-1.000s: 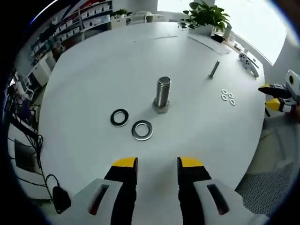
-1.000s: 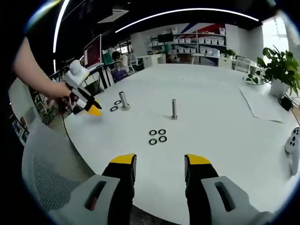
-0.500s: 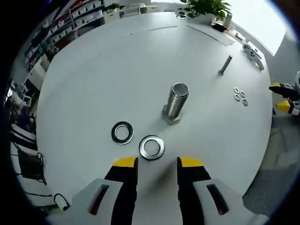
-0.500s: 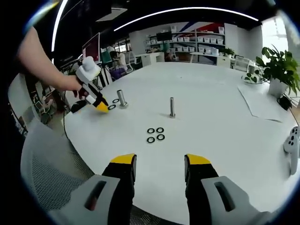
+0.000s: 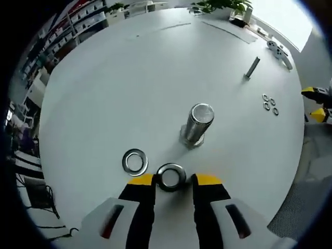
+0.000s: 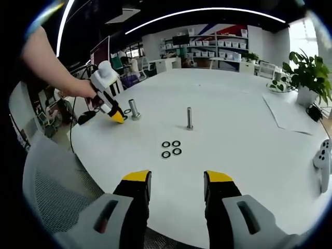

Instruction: Place the washer onto the threaded stud by aligning its center hole with the stud, sliding it down to the base, and recovering from edge contact or off-axis alignment until the washer reaches the visible bottom stop.

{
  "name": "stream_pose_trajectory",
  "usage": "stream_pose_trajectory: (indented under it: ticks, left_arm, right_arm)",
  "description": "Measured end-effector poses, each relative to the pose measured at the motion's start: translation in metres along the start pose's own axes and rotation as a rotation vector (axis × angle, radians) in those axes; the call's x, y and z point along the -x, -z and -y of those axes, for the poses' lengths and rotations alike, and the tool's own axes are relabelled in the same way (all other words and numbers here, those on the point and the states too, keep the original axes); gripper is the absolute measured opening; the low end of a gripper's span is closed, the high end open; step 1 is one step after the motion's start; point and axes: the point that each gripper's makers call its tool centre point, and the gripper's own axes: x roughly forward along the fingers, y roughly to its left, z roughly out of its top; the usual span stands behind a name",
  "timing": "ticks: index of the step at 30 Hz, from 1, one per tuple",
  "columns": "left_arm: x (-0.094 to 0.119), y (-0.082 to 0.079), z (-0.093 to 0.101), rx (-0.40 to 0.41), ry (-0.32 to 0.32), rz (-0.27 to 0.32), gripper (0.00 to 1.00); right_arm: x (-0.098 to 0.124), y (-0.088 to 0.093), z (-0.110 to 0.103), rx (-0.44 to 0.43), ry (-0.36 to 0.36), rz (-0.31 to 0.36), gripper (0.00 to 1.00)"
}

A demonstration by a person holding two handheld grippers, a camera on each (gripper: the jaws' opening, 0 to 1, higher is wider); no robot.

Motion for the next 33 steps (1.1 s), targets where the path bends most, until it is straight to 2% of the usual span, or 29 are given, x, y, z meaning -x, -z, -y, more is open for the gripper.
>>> stream_pose_trajectory:
  ticks: [6, 12, 16, 23, 28, 30, 33]
  left_arm:
    - [-0.001, -0.001, -0.005, 0.058, -0.012, -0.011, 0.22]
    - [0.000, -0.001, -0.004, 0.048, -0.009, -0.015, 0.21]
    - [0.000, 0.000, -0.002, 0.027, 0.003, -0.038, 0.21]
    - [0.001, 0.006, 0.003, -0.072, 0.037, -0.152, 0.21]
    - [0.001, 0.007, 0.006, -0.154, 0.055, -0.214, 0.25]
    - [0.001, 0.009, 0.006, -0.221, 0.074, -0.229, 0.26]
    - [0.000, 0.008, 0.005, -0.213, 0.074, -0.234, 0.26]
  right_arm:
    - [0.000, -0.001, 0.001, 0.001, 0.005, 0.005, 0.43]
    - [0.000, -0.001, 0.002, 0.001, 0.008, 0.008, 0.43]
    - [0.001, -0.001, 0.002, 0.004, 0.009, 0.005, 0.43]
    - [0.001, -0.001, 0.001, 0.006, 0.009, 0.004, 0.43]
    - [0.001, -0.001, 0.002, 0.002, 0.013, 0.004, 0.43]
    - [0.001, -0.001, 0.003, 0.004, 0.015, 0.006, 0.43]
    - [0.001, -0.002, 0.004, 0.005, 0.021, 0.010, 0.43]
